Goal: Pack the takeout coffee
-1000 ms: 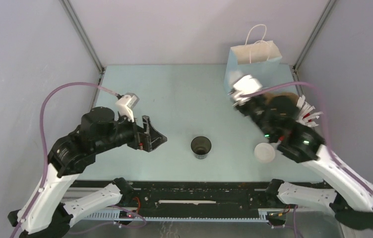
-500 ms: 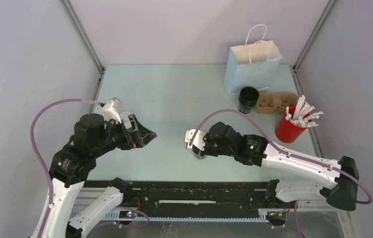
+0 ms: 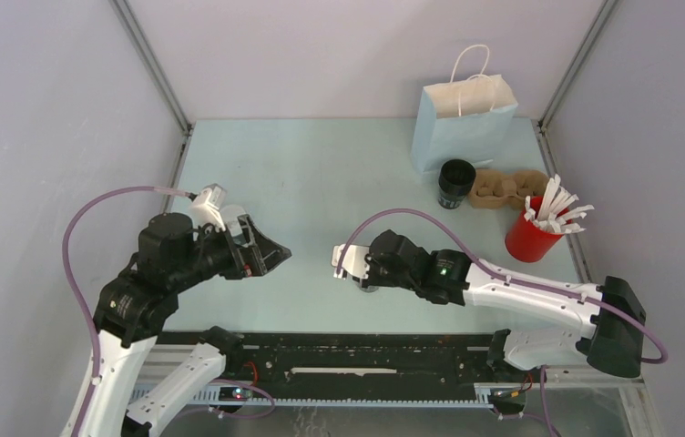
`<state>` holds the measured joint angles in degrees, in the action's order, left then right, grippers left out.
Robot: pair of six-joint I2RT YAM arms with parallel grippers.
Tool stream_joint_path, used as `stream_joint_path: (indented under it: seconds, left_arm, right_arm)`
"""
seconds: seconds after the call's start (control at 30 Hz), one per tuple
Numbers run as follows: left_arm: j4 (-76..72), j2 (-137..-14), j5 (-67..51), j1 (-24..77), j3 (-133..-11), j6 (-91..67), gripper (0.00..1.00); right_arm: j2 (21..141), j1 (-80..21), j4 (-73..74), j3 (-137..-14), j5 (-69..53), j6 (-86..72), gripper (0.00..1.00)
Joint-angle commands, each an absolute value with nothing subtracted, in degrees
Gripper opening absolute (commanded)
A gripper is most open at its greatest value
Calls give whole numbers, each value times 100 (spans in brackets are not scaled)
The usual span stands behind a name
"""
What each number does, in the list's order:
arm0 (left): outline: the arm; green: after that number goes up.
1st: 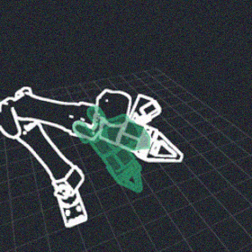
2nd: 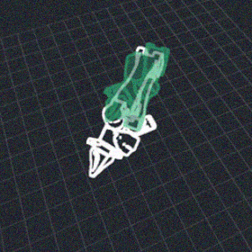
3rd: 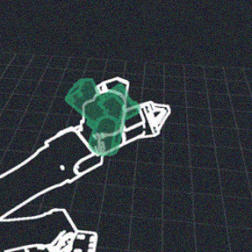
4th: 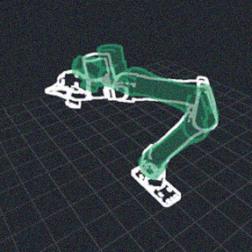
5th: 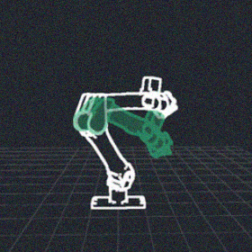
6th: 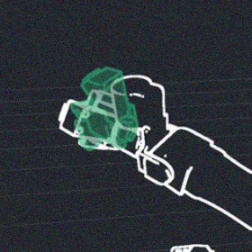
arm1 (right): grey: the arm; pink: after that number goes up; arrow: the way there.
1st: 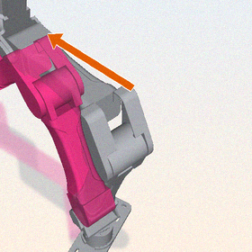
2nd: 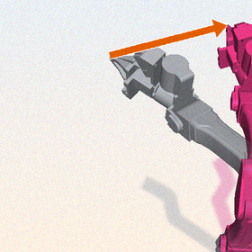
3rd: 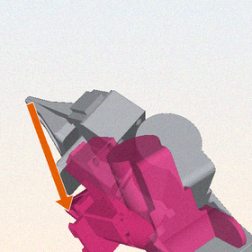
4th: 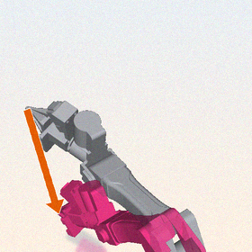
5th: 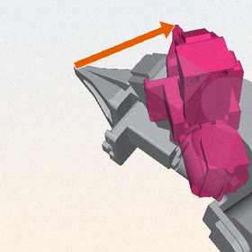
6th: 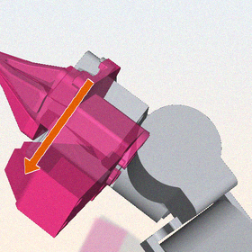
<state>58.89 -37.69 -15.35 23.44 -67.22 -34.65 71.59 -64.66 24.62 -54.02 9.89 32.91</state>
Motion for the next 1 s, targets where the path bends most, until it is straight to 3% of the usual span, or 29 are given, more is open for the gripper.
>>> stream_joint_path:
  seconds: [0.0,0.17,0.6,0.97]
  left_arm:
    - [5709,-3677,-1761,2303,-6568,-3520,100]
    - [5715,-3633,-1791,2305,-6515,-3507,100]
    - [5766,-3450,-1821,2303,-6436,-3542,100]
    - [5793,-3384,-1843,2305,-6425,-3547,100]
  right_arm:
    - [7034,-6593,2085,-5429,1255,3455,33]
    - [7104,-6842,2247,-5421,1193,3415,34]
    - [7508,-7363,2031,-5144,2578,3563,36]
    - [7509,-7559,1871,-4936,2471,3408,43]
